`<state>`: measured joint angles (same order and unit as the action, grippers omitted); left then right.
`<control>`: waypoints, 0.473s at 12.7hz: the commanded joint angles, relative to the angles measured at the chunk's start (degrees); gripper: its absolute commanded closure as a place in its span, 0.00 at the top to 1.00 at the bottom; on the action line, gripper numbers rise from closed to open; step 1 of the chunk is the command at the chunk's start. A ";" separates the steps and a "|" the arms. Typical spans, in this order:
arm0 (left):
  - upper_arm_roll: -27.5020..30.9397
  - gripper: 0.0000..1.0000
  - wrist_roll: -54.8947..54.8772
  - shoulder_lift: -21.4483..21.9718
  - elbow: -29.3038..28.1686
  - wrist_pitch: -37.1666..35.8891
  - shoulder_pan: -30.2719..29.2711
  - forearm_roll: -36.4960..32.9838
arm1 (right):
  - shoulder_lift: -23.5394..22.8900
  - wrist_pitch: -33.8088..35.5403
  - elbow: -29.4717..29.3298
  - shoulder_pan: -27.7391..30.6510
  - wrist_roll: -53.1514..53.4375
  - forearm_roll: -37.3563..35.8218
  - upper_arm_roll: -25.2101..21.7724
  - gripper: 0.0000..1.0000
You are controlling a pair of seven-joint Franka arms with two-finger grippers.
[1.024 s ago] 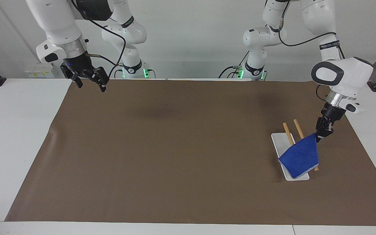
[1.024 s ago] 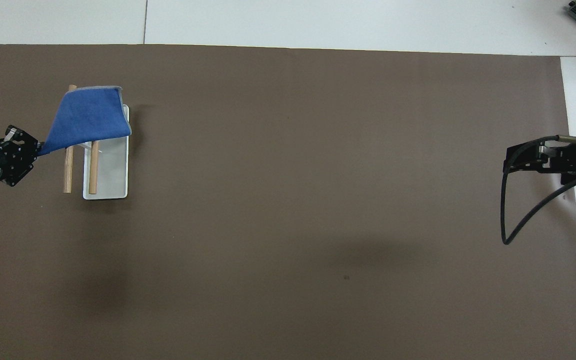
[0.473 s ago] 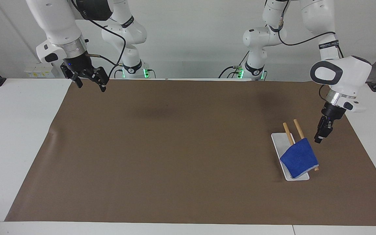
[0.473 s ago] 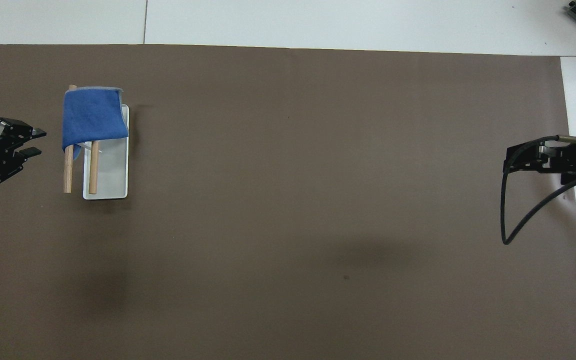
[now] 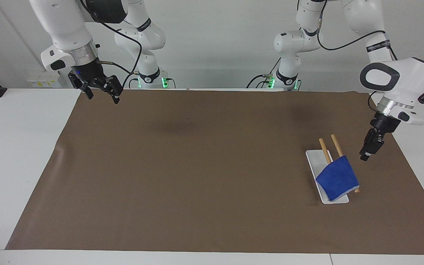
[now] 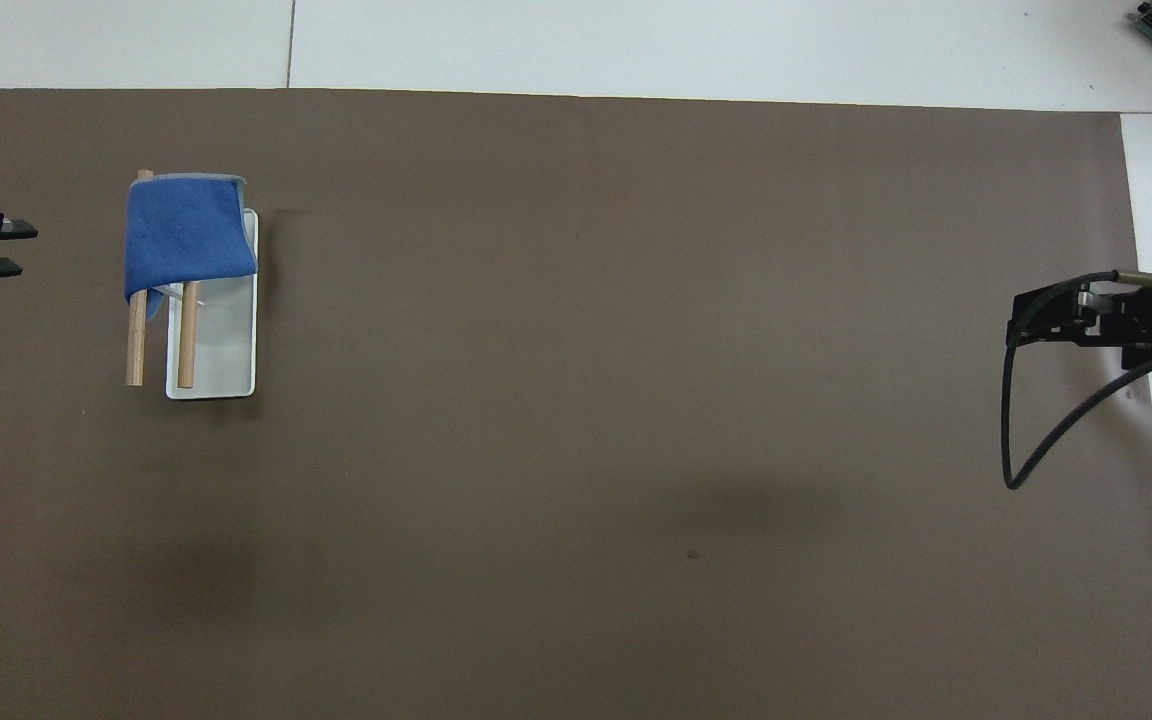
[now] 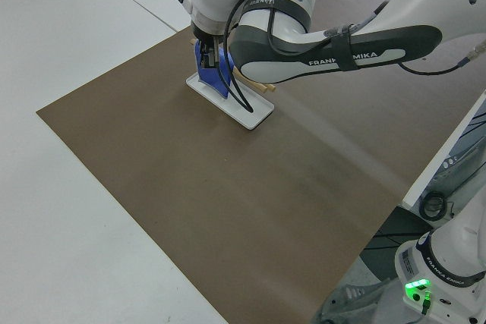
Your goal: Right arm passes towel to left arm to hang
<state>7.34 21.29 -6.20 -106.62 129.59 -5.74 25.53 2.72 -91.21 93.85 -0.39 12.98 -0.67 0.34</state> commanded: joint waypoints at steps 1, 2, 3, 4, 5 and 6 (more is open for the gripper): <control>1.09 0.47 -0.28 -1.62 7.45 -5.82 -0.15 -3.11 | 0.44 1.03 -0.24 0.57 -1.29 -0.03 0.10 1.00; 1.10 0.47 -0.28 -1.62 10.70 -9.24 -0.14 -5.56 | 0.44 1.03 -0.25 0.57 -1.29 -0.03 0.10 1.00; 1.10 0.47 -0.20 -1.36 13.17 -12.40 0.20 -8.72 | 0.44 1.03 -0.25 0.57 -1.29 -0.03 0.10 1.00; 1.10 0.47 -0.11 -1.18 15.63 -15.57 0.38 -11.10 | 0.44 1.03 -0.25 0.57 -1.29 -0.03 0.10 1.00; 1.10 0.47 -0.19 -1.18 18.78 -20.38 0.47 -12.86 | 0.44 1.03 -0.25 0.57 -1.29 -0.03 0.10 1.00; 0.83 0.47 -0.28 -1.18 20.99 -24.61 0.56 -14.88 | 0.44 1.03 -0.25 0.57 -1.29 -0.03 0.10 1.00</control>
<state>7.99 21.18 -6.46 -90.47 111.42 -5.63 13.98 2.73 -91.21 93.85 -0.39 12.98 -0.67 0.34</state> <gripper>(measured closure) 0.529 0.000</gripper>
